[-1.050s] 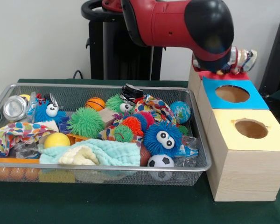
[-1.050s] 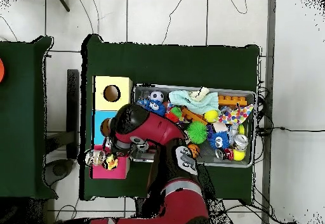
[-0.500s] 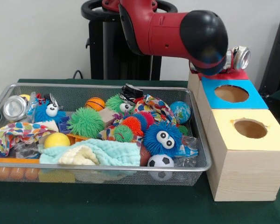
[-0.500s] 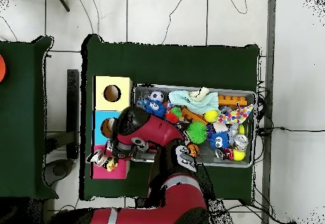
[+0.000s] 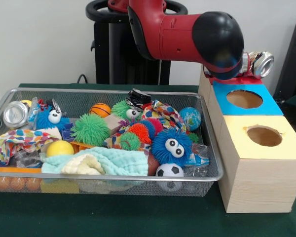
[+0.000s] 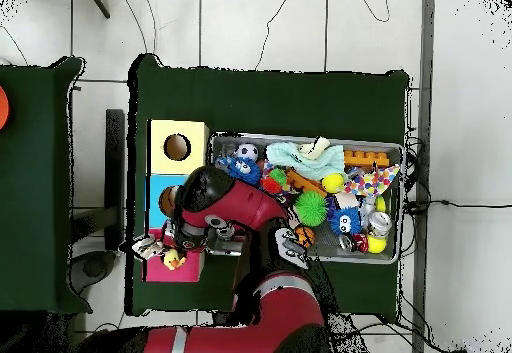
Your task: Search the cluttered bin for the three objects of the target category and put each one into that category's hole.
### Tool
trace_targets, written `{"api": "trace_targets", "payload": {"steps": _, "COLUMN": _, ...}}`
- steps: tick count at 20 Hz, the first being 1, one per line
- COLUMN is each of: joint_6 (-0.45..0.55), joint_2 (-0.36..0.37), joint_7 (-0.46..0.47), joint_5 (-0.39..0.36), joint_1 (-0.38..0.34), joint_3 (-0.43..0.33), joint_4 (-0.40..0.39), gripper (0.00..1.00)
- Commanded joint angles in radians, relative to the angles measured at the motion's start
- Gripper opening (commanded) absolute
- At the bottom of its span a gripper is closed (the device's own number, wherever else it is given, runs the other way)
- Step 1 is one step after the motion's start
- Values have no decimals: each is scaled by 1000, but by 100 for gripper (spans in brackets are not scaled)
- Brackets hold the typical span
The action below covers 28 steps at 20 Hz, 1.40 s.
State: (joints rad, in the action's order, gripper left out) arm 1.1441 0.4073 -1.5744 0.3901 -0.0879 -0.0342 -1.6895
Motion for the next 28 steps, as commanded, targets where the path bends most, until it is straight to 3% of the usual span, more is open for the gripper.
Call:
{"api": "trace_targets", "payload": {"steps": 1, "joint_6": -156, "joint_2": -117, "joint_7": -124, "joint_5": -52, "joint_1": -76, "joint_3": 23, "joint_4": 48, "gripper": 100}}
{"api": "trace_targets", "payload": {"steps": 8, "joint_6": -174, "joint_2": -116, "joint_7": -137, "joint_5": -69, "joint_1": -63, "joint_3": 38, "joint_4": 52, "gripper": 100}}
{"api": "trace_targets", "payload": {"steps": 17, "joint_6": -273, "joint_2": -35, "joint_7": -153, "joint_5": -105, "joint_1": -32, "joint_3": 83, "joint_4": 1, "gripper": 100}}
{"api": "trace_targets", "payload": {"steps": 22, "joint_6": -174, "joint_2": 47, "joint_7": -126, "joint_5": -128, "joint_1": -40, "joint_3": 87, "joint_4": -12, "gripper": 100}}
{"api": "trace_targets", "payload": {"steps": 28, "joint_6": -80, "joint_2": 91, "joint_7": -134, "joint_5": -158, "joint_1": -44, "joint_3": 94, "joint_4": -2, "gripper": 100}}
